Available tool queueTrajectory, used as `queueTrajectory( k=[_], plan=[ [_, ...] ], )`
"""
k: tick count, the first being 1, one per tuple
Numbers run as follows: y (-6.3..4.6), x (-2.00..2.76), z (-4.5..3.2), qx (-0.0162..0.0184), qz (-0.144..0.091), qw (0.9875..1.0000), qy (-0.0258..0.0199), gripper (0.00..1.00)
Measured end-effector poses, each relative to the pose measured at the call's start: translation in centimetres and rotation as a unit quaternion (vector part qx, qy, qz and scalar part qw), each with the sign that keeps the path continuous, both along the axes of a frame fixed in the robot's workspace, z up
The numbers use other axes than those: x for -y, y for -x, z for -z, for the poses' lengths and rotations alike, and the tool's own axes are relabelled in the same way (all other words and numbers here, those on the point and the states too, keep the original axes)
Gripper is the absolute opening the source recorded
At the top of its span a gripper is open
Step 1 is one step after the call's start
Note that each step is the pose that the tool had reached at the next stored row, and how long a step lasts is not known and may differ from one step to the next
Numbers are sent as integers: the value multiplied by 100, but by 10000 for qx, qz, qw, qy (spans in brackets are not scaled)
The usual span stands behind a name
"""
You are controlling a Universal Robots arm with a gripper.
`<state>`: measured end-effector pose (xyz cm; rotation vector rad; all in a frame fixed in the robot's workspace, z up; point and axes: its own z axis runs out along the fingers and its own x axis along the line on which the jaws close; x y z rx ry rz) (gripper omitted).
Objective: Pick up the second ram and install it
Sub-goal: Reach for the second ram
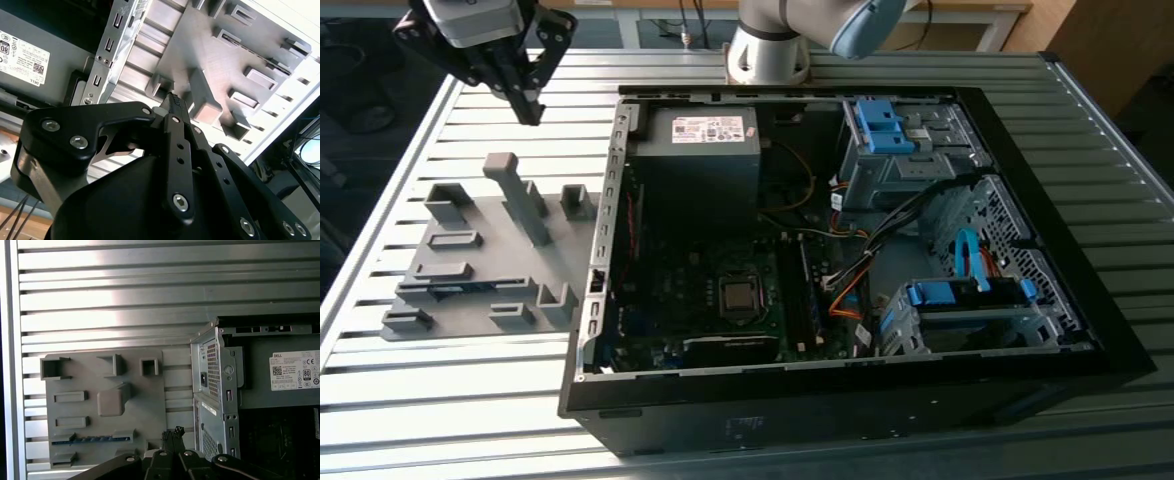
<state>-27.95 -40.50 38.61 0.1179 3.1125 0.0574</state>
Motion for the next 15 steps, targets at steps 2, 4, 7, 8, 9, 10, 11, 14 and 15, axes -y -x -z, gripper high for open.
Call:
queueTrajectory(
  k=[2,4,7,8,9,10,11,14,15],
  plan=[
    [8,1,1,0,0,10000,0,11],
    [17,1,1,0,0,10000,0,11],
    [29,1,1,0,0,10000,0,11],
    [33,1,1,0,0,10000,0,11],
    [38,2,2,0,0,10000,0,11],
    [42,2,2,0,0,10000,0,11],
    [46,2,2,0,0,10000,0,11],
    [59,2,2,0,0,10000,0,11],
    [63,2,3,0,0,10000,0,11]
  ],
)
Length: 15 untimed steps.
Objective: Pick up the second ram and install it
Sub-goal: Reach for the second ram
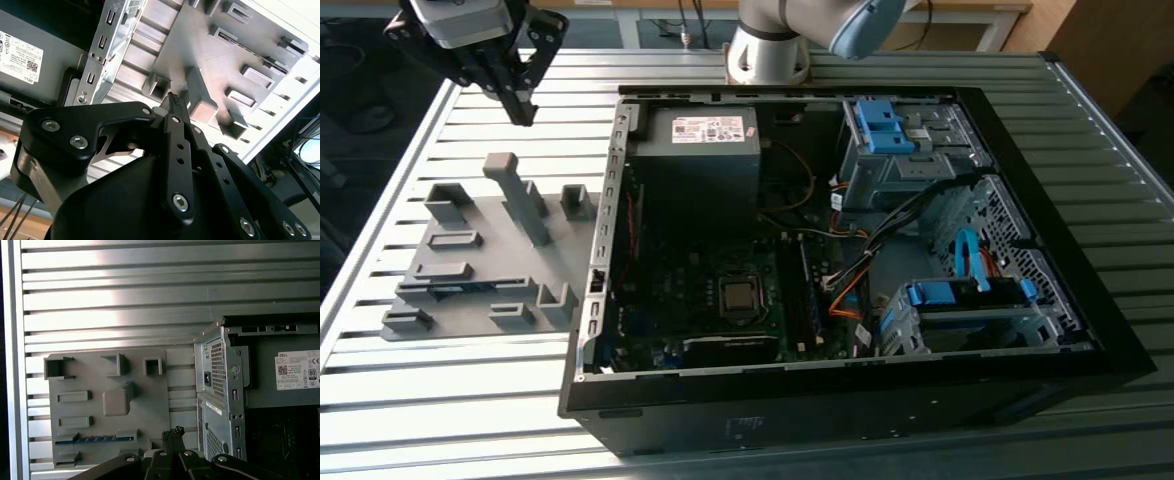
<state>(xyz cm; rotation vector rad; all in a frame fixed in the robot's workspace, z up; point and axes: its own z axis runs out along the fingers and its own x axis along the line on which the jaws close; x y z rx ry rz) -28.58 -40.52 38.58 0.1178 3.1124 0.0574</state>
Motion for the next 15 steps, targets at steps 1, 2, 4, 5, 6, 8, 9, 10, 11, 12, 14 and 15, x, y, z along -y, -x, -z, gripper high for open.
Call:
queueTrajectory(
  k=[1,2,4,5,6,8,9,10,11,12,14,15],
  plan=[
    [5,0,0,0,0,10000,0,11],
    [9,0,0,0,0,10000,0,11],
    [17,0,0,0,0,10000,0,11],
    [21,0,1,0,0,10000,0,11],
    [25,0,1,0,0,10000,0,11],
    [34,0,1,0,0,10000,0,11],
    [38,0,1,0,0,10000,0,11],
    [42,0,2,0,0,10000,0,11],
    [46,0,2,0,0,10000,0,11],
    [51,1,2,0,0,10000,0,11],
    [60,0,3,0,0,10000,0,11],
    [64,1,2,0,0,10000,0,11]
  ],
)
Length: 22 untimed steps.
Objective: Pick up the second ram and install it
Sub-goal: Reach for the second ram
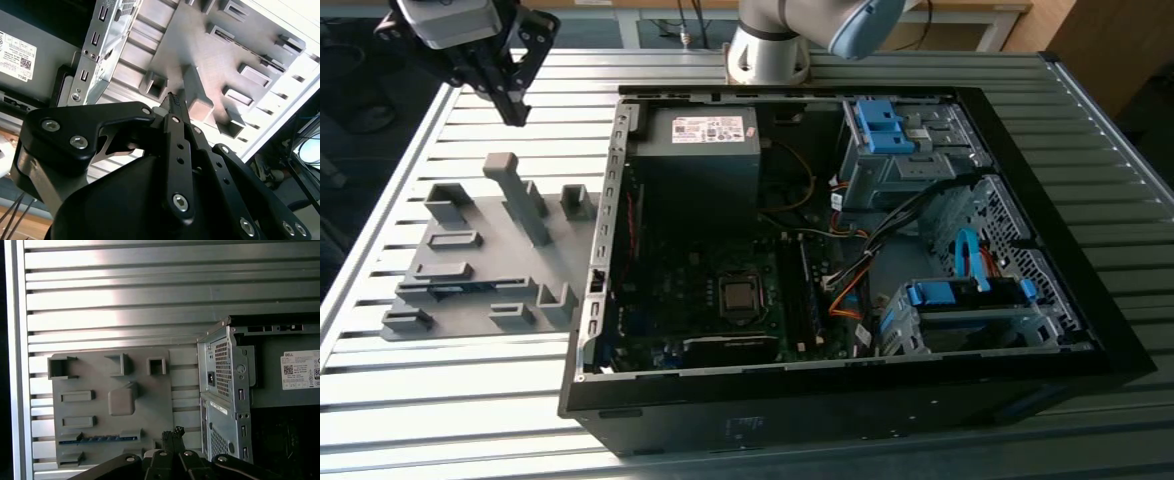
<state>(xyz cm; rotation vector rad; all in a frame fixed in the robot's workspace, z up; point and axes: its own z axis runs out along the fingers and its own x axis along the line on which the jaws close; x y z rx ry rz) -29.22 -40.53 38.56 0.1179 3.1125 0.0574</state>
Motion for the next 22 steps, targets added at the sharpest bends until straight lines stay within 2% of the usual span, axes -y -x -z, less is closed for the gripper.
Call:
queueTrajectory(
  k=[22],
  plan=[
    [102,0,4,0,0,10000,0,11]
  ],
)
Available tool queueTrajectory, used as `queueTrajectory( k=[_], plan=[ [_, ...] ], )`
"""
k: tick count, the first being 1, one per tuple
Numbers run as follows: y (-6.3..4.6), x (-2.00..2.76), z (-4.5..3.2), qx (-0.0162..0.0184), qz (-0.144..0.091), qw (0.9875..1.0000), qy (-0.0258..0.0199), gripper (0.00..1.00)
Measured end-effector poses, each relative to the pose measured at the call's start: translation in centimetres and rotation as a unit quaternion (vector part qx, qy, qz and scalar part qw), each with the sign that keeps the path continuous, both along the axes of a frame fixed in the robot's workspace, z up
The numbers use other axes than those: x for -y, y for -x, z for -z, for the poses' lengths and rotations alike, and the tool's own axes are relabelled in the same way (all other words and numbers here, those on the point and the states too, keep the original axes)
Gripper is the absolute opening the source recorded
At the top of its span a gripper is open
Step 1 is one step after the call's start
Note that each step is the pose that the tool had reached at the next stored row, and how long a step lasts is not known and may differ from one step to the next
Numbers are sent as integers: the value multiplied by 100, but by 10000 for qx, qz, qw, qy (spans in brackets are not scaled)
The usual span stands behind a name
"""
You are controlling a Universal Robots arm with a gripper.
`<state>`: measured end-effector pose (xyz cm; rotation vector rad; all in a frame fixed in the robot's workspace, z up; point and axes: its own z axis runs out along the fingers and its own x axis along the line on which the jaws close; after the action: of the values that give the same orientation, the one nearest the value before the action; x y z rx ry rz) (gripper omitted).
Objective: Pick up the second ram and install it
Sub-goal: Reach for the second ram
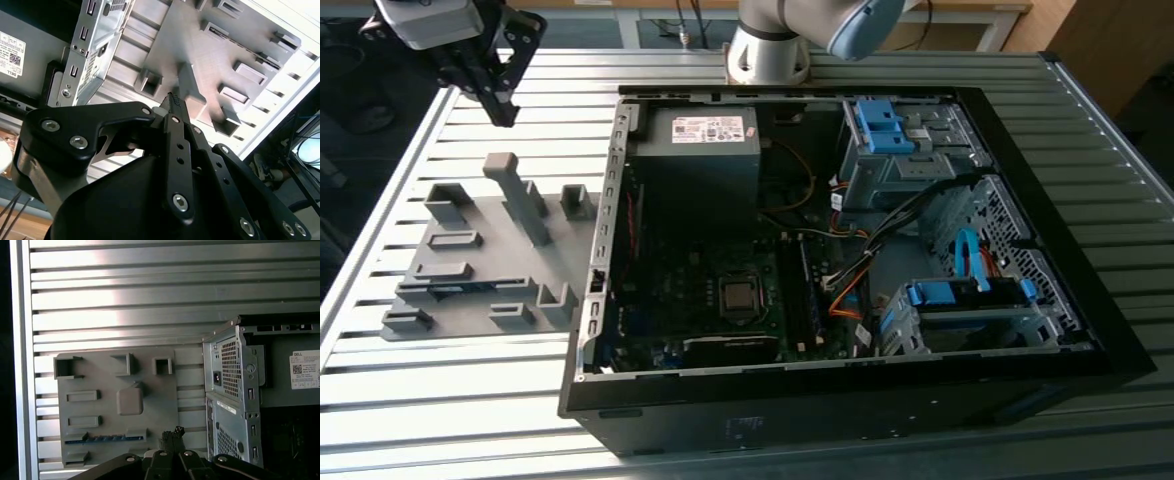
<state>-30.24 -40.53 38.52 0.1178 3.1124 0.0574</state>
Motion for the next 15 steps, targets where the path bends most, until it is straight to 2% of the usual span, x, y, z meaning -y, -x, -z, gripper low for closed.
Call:
queueTrajectory(
  k=[15],
  plan=[
    [93,0,3,0,0,10000,0,11]
  ],
)
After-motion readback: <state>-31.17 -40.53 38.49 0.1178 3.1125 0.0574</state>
